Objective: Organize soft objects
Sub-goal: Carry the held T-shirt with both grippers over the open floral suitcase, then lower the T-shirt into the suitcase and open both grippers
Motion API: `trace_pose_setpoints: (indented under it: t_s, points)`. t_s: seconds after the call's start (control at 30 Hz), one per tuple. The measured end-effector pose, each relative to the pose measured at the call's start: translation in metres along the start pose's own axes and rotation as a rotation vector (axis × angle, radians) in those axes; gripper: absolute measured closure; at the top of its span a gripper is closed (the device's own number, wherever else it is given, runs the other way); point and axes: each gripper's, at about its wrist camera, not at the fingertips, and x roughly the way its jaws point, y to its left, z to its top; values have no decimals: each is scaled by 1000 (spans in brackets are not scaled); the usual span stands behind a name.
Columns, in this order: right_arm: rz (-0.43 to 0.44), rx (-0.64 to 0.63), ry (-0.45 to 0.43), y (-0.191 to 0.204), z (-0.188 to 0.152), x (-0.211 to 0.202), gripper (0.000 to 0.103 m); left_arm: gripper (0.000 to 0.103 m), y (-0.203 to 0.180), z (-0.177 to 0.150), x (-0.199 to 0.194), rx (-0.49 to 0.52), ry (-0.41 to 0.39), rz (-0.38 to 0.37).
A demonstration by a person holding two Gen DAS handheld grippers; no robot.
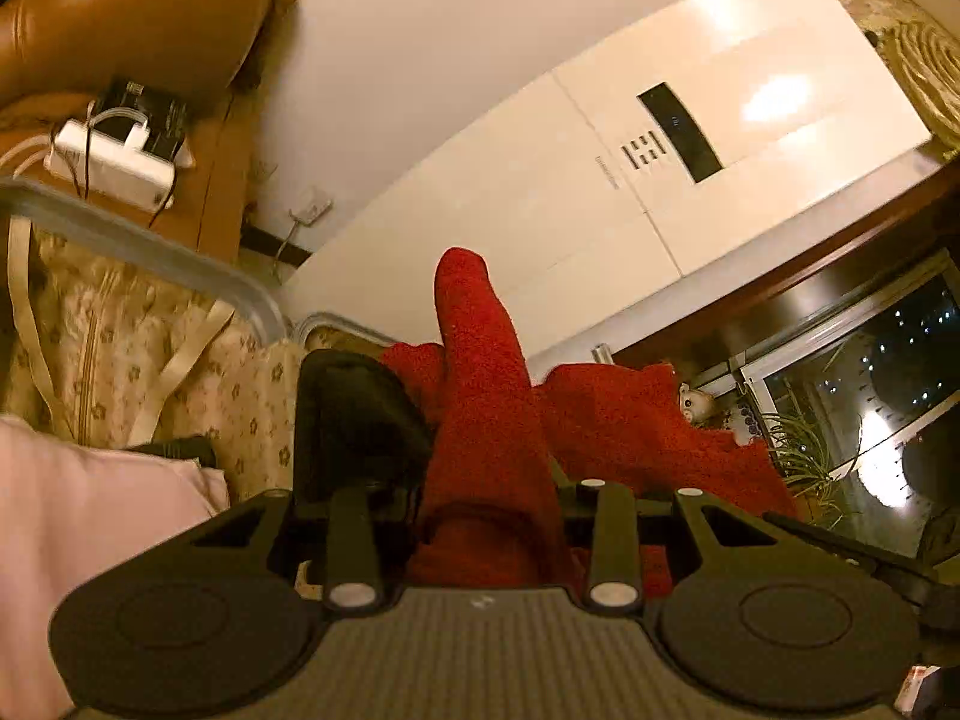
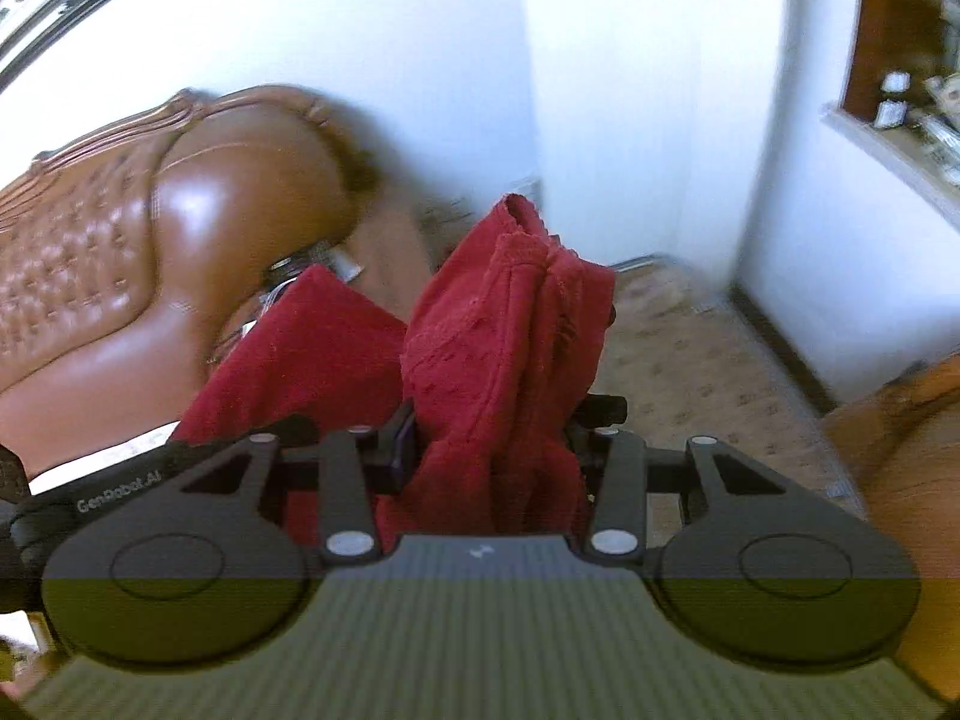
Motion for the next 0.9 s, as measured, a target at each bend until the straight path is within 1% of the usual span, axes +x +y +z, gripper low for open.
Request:
trace_pose_setpoints:
  t_s: [0.1,0.17,0.23,0.3,0.37,0.43,0.5,0.63,0.73,0.77,0.83,0.9]
  points:
    - [6,-3,14,-4,-7,16,53,64,42,-3,12,9,15,-11]
    - [27,-11,41,1,-22,43,53,64,81,-9,16,5,32,3]
    - [56,-11,78,7,-40,76,53,64,122,-16,18,-13,62,63]
    - [97,12,134,12,-62,112,54,65,157,-25,15,-35,95,152]
    - [137,40,199,17,-88,145,54,65,176,-33,5,-48,115,211]
    - [172,51,249,22,-108,172,55,65,185,-40,-3,-53,127,247]
    - [199,42,264,25,-119,185,55,66,187,-46,-9,-39,135,264]
    - [276,29,234,18,-119,184,55,65,176,-52,-21,0,107,276]
    - [342,2,209,14,-124,173,55,65,169,-52,-28,34,95,300]
    - [364,1,212,13,-126,176,55,65,168,-52,-28,37,103,316]
    - [367,11,240,14,-130,185,55,61,172,-50,-24,17,136,346]
    - [342,35,255,12,-136,193,53,45,176,-46,-21,-5,151,366]
